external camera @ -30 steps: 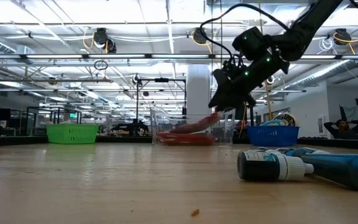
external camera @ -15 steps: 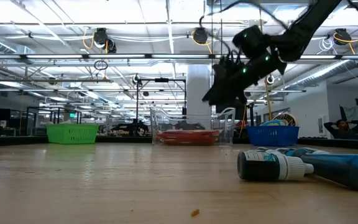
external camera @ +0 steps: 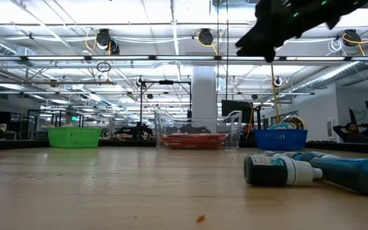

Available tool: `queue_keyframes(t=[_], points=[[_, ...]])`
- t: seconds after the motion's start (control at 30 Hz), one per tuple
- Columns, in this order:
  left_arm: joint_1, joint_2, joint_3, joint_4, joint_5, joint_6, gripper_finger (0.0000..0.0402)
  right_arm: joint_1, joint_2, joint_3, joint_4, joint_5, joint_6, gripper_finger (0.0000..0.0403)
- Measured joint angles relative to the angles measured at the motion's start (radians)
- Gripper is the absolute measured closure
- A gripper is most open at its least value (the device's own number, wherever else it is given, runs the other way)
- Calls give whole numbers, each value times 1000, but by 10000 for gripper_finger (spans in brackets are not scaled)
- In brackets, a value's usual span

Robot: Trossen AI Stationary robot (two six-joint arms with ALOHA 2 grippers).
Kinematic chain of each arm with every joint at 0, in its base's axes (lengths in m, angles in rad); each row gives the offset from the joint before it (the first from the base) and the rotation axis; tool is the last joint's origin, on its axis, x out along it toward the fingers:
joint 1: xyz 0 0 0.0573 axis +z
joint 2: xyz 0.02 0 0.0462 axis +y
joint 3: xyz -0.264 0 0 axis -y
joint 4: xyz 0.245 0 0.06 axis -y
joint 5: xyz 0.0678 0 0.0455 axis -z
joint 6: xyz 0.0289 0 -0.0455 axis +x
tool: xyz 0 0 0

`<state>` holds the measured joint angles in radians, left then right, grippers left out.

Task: Pick & Place Food Item
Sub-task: Put the blue food coloring bottle into the green bin

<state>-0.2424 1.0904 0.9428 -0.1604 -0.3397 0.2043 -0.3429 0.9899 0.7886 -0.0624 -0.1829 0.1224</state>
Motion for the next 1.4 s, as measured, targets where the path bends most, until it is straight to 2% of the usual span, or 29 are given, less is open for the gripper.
queue_keyframes(t=[0.2,0.3,0.47,0.53,0.6,0.7,0.8,1.13,1.3,1.4], points=[[0,0,0,0,0,-4,210,210,-150,-103,46,-1,19,238],[0,0,0,0,0,-4,210,313,-189,-188,152,-4,44,238],[0,0,0,0,6,-5,210,454,-199,-337,422,-2,46,238],[9,0,0,-1,80,-9,210,497,-185,-383,517,-2,48,238],[39,0,0,-1,232,-18,210,534,-167,-404,558,4,48,238],[94,0,-8,8,439,-66,210,588,-121,-393,549,52,38,238],[134,-1,-50,47,517,-115,210,638,-52,-358,520,81,-5,238],[180,-49,-370,575,543,-246,211,784,223,-194,332,82,-32,238],[192,-116,-520,728,538,-329,210,839,375,-103,211,139,-54,238],[192,-163,-577,750,516,-361,210,853,468,-58,190,184,-79,237]])
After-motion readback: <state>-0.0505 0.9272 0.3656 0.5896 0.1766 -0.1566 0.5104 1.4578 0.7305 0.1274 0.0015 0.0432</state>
